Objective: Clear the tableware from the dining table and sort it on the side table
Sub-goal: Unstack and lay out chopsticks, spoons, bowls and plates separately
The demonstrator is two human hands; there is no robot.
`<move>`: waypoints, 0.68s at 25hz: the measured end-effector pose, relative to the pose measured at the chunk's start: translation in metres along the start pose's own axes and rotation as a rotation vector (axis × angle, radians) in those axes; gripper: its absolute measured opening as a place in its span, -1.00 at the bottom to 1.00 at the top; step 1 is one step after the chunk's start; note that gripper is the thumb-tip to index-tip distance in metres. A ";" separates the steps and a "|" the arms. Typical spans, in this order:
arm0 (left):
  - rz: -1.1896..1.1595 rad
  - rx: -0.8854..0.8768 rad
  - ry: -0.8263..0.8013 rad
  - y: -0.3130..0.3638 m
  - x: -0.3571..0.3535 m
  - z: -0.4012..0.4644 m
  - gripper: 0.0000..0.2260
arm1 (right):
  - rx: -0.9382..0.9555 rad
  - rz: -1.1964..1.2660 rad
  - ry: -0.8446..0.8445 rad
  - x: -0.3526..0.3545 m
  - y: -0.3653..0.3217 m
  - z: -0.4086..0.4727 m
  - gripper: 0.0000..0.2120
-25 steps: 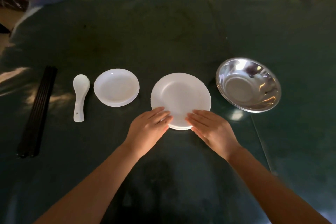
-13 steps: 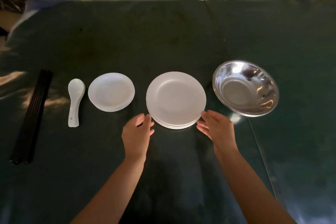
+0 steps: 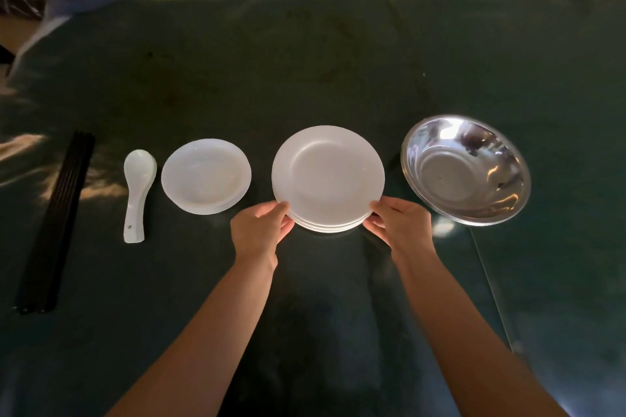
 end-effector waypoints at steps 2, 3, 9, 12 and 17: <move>-0.023 0.000 -0.005 0.002 -0.004 0.003 -0.93 | 0.004 -0.014 -0.018 -0.003 -0.004 0.007 -0.93; -0.034 -0.002 -0.006 0.003 -0.005 0.004 -0.93 | 0.009 -0.040 -0.035 -0.005 -0.006 0.011 -0.95; -0.032 0.004 0.003 0.005 -0.008 0.010 -0.93 | -0.041 0.021 -0.033 -0.010 -0.006 0.024 -0.94; -0.029 -0.002 -0.024 0.006 -0.007 0.007 -0.93 | -0.046 0.028 -0.033 -0.011 -0.006 0.022 -0.95; 0.071 -0.006 -0.061 0.003 0.028 -0.013 -0.87 | -0.030 0.103 0.013 -0.010 0.006 -0.023 -0.94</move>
Point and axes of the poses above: each hand's wrist, its own z-axis towards the middle knuckle, its own x-axis out of the back of the hand, y = z × x, the point moved 3 cm from there along z, towards the middle knuckle, and after that the axes turned 8 degrees about -z, right-handed, at the moved point
